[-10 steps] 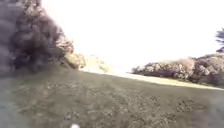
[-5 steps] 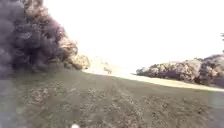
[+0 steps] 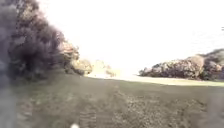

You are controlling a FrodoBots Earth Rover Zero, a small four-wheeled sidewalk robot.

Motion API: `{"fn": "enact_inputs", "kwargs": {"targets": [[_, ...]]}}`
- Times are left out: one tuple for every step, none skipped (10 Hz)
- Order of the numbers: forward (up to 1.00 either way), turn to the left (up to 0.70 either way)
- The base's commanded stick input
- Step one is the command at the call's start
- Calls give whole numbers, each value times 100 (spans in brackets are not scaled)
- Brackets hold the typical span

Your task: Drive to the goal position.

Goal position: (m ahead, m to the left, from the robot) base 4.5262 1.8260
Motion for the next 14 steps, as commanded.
{"fn": "enact_inputs", "kwargs": {"targets": [[85,0],[85,0],[85,0],[85,0],[85,0],[85,0],[85,0],[85,0],[85,-8],[85,-20],[85,-34],[85,-34],[85,-34],[85,-22]]}}
